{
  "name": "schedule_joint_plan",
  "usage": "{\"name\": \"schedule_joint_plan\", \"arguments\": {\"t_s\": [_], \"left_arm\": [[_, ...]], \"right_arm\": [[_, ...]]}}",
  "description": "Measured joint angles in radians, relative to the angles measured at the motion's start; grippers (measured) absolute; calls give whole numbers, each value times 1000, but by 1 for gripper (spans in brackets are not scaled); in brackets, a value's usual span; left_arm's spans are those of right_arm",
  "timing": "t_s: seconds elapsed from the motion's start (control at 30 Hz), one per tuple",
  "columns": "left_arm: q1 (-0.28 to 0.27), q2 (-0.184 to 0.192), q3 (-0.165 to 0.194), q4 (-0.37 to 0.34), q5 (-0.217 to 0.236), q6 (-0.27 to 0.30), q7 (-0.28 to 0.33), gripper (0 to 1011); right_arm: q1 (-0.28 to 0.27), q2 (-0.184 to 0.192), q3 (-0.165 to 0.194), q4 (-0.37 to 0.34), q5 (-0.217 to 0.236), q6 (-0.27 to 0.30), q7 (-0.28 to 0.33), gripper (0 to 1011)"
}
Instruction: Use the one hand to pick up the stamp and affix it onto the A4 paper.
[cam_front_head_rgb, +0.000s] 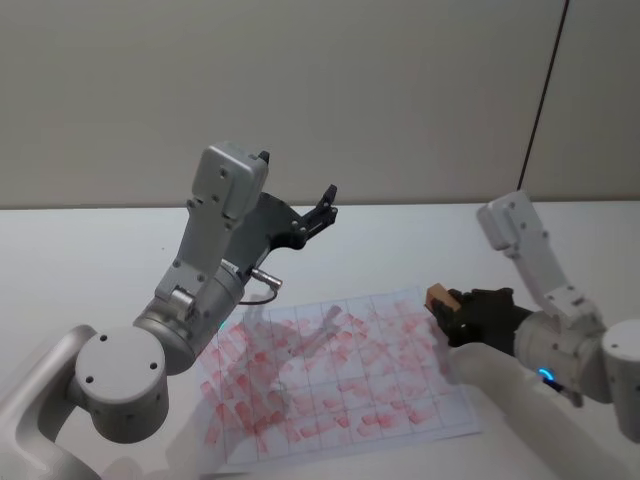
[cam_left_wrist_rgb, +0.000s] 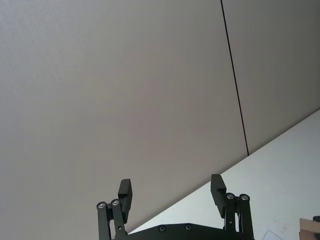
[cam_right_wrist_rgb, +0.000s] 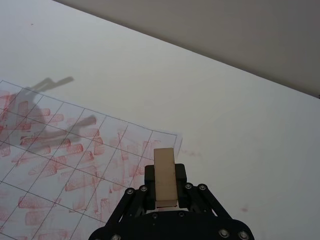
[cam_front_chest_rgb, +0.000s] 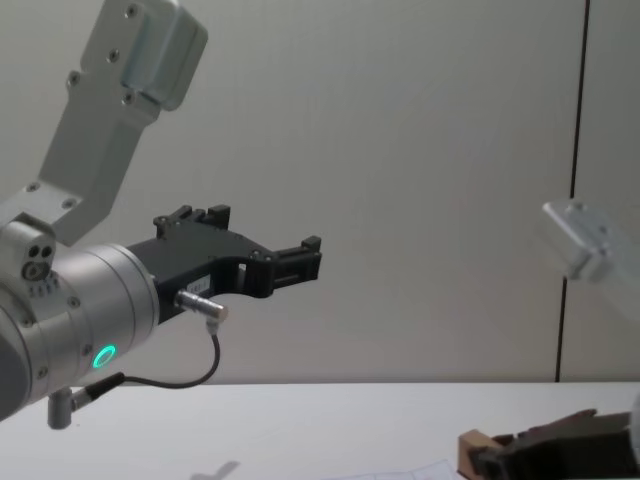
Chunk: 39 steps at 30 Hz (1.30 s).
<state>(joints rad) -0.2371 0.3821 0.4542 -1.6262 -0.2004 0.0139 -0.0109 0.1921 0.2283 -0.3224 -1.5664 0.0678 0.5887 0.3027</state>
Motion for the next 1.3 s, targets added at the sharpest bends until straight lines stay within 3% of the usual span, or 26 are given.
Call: {"name": "schedule_joint_plan", "arguments": {"t_s": [0.63, 1.3], "left_arm": [[0, 0, 0, 0, 0, 0, 0, 1001], [0, 0, 0, 0, 0, 0, 0, 1001]], "right_arm": [[68, -60, -43, 93, -77, -1, 36, 217], [82, -69, -44, 127, -79, 43, 48, 216]]}}
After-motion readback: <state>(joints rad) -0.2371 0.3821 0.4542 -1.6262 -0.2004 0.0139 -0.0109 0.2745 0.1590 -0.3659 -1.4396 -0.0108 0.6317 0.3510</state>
